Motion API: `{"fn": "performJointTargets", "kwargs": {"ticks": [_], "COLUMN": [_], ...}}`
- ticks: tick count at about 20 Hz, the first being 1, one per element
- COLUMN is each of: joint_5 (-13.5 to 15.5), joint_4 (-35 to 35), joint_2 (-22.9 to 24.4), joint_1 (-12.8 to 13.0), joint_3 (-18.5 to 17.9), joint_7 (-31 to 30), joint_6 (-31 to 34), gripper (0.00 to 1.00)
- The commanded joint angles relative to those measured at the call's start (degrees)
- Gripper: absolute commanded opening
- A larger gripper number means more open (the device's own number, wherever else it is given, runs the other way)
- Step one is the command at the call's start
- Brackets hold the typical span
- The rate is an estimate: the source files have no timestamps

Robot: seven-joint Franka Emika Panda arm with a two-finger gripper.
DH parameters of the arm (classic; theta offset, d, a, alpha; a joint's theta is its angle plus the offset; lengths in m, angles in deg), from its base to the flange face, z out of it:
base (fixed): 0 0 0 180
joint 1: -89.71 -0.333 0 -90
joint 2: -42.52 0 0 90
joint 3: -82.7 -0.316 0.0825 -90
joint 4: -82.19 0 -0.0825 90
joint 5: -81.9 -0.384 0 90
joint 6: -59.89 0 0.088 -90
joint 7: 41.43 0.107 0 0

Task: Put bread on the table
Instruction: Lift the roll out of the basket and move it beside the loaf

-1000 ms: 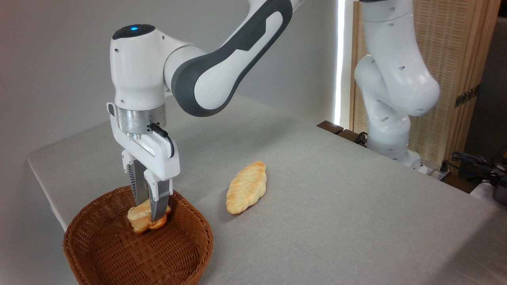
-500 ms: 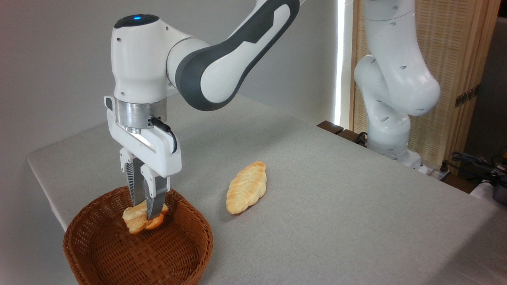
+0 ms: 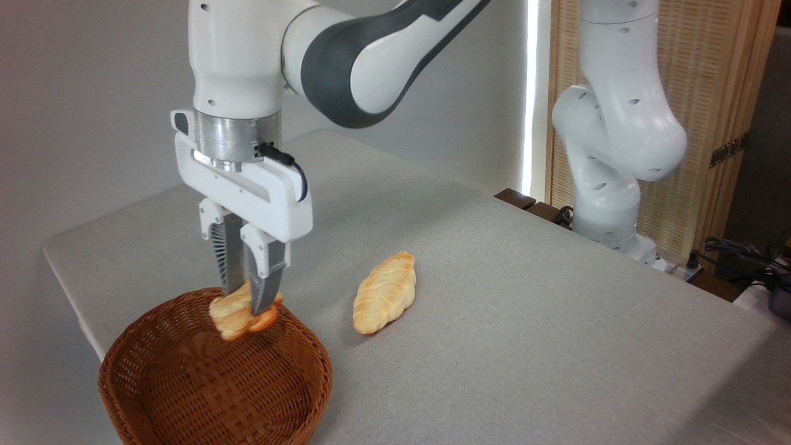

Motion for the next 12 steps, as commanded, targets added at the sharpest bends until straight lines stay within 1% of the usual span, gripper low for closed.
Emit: {"fn": "performJointTargets", "kwargs": {"ticks": [1,4,5,7,8,9,10,11,12], "joint_5": [0.9,0.8,0.8,0.9,0.9,0.9,0.9,0.8,0.8], "joint_4": [-0.4,-1.0,-1.7,-3.7,-4.8,-5.7,-6.5,-7.1,-7.6], "joint_2": [1.5,3.0,3.8,4.7,5.1,5.1,5.1,5.0,4.8], "joint_1": [0.5,1.1,1.9,2.3,3.2,4.0,4.4,5.3,5.8], "joint_3": [0.3,0.4,0.4,0.4,0.4,0.4,0.4,0.4,0.4], "joint_7": [0.3,0.4,0.4,0.3,0.3,0.3,0.2,0.2,0.2], "joint_6": [5.1,11.3,13.4,15.1,15.5,15.9,16.2,16.2,16.1], "gripper": [0.51,0.55,0.55,0.55,0.57,0.66,0.82,0.95,1.00]}}
